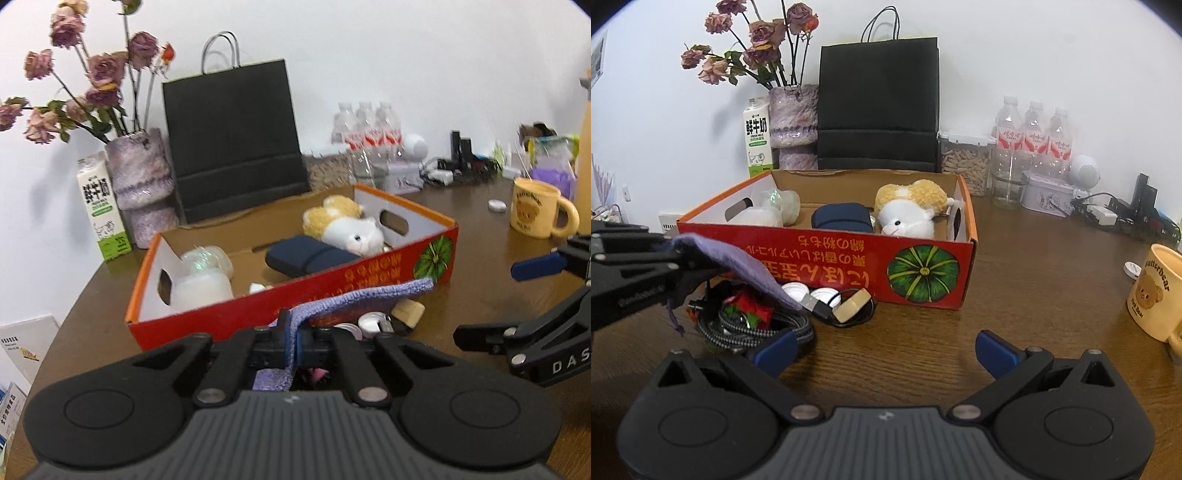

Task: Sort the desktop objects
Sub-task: 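Lift the purple pouch with the left tool while the right tool grasps a small beige block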

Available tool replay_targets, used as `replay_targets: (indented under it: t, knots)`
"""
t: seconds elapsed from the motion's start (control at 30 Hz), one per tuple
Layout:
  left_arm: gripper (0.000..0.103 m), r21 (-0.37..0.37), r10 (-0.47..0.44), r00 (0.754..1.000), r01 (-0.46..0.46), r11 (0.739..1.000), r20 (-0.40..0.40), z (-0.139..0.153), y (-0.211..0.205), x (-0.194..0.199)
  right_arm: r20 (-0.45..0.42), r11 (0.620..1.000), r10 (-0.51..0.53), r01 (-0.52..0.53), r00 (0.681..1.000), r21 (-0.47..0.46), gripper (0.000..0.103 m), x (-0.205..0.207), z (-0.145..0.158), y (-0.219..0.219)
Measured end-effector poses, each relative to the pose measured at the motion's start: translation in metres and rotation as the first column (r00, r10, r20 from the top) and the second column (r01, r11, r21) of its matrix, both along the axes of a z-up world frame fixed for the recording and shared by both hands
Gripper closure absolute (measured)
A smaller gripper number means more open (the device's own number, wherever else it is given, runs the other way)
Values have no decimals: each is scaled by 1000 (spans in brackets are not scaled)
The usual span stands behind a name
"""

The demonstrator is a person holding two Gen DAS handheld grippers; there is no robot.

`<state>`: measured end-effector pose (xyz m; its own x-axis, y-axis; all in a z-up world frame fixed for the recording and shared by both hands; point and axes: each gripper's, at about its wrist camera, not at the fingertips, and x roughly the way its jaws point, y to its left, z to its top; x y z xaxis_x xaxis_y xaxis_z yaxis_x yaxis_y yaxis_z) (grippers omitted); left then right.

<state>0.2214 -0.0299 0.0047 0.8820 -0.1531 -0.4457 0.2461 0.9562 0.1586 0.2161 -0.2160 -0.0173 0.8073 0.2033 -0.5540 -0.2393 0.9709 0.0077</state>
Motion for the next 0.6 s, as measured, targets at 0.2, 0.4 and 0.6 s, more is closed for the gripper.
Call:
replay_targets:
  t: [0.2,0.4,0.6]
  knots:
    - [99,-48,46,998,-44,998,38,12,10,-5,28,1000,7,-6,1000,-6,2,11,6,5]
    - [99,-79,69,997,-65,995,44,15,16,-5,-8,1000,13,-13,1000,16,31,33,3,12]
    - [99,-104,92,995,-87,991,43,11,22,-3,-60,998,32,-29,998,52,60,49,-7,20]
